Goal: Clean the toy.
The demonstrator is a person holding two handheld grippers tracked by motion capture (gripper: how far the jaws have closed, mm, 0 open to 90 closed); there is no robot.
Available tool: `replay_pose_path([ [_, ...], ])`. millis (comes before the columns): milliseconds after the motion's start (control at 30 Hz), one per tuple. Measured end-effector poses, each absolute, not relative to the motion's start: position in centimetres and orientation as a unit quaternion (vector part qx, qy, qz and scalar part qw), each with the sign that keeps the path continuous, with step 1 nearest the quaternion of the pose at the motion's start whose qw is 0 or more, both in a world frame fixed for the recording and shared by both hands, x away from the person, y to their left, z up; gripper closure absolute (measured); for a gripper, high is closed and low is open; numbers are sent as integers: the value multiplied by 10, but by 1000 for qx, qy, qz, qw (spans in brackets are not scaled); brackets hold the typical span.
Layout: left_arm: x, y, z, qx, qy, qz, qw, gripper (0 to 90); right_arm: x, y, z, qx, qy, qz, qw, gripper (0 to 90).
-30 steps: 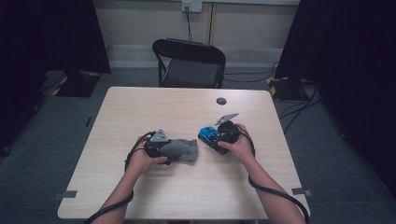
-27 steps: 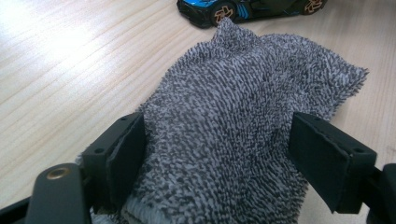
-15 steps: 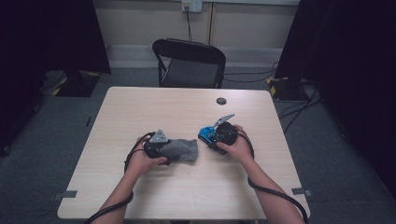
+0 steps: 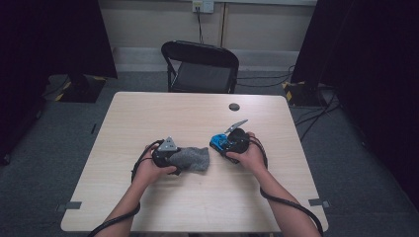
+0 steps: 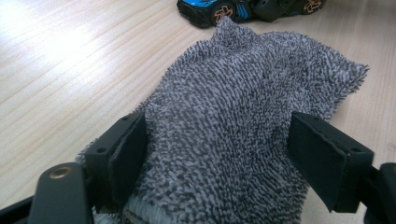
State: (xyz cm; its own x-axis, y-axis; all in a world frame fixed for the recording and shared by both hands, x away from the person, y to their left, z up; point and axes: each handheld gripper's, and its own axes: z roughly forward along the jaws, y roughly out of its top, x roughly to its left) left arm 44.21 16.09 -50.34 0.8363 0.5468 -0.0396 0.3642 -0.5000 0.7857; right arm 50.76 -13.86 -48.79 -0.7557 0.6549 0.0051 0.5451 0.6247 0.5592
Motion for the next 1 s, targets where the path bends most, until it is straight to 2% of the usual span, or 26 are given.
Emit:
replay_pose_path([
  [200,441,161,-503,857,266,108,427,206,506,-135,-486,342,895,264,110,258],
  [767,444,169,-486,862,246,124,425,221,504,-139,-488,371,879,284,97,260],
  [1000,448,160,-481,863,230,122,433,222,501,-142,-482,374,875,292,94,282],
])
